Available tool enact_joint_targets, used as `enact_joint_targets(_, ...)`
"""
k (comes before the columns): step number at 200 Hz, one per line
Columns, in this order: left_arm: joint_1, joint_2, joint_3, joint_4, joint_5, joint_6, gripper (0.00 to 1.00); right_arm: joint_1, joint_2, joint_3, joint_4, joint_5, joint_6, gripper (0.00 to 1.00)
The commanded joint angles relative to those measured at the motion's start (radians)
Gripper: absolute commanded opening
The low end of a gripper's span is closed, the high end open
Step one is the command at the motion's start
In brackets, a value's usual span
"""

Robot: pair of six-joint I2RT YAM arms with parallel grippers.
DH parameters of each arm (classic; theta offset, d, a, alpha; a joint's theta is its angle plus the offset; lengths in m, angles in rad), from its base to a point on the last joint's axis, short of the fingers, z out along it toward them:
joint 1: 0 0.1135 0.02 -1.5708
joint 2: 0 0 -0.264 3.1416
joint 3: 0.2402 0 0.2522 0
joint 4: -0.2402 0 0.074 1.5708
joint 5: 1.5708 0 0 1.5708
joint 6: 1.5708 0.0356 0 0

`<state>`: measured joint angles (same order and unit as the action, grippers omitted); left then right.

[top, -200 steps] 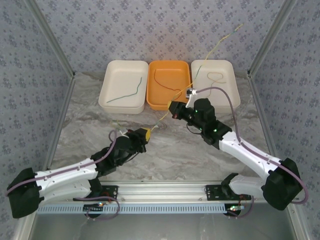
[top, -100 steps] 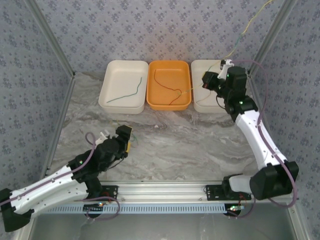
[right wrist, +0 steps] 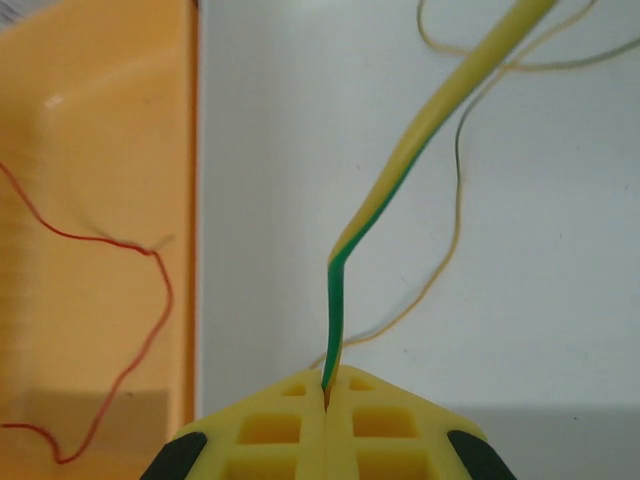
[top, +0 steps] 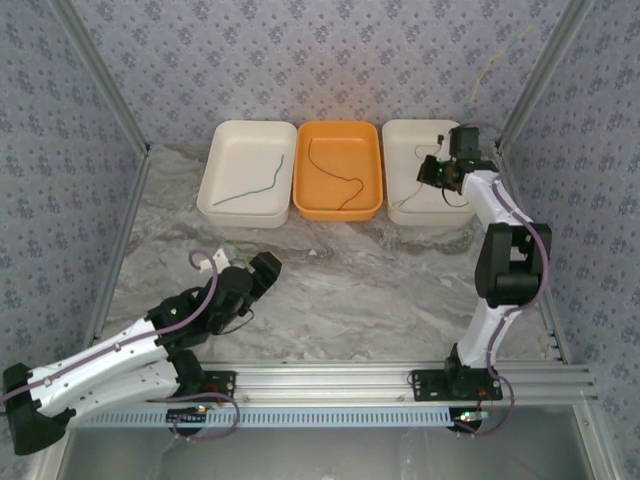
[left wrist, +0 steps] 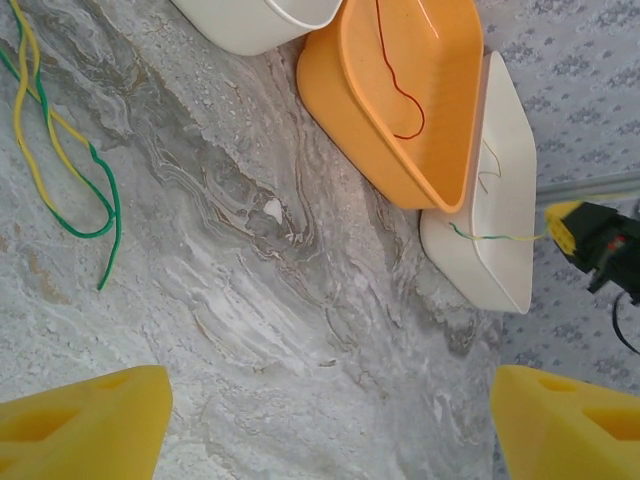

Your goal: Untangle the cables

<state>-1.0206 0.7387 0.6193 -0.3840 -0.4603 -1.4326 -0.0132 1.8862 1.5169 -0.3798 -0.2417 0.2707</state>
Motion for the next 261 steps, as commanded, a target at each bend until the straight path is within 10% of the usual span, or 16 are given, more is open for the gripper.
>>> enact_joint_targets(1, 0.013, -0.007, 0.028, 0.028, 0.006, 0.073, 0.83, -0.014, 0.052, 0.077, -0.033, 0.025, -0.053, 0.0)
enact_joint_targets(141, 0.05, -0.012, 0.019, 0.074, 0.048, 0.115, 0.82, 0.024, -0.137, 0.019, 0.088, 0.254, -0.189, 0.0)
enact_joint_targets(261, 0.05, -0.035, -0.007, 0.083, 0.052, 0.103, 0.81, 0.074, 0.195, 0.124, -0.179, 0.224, -0.21, 0.0)
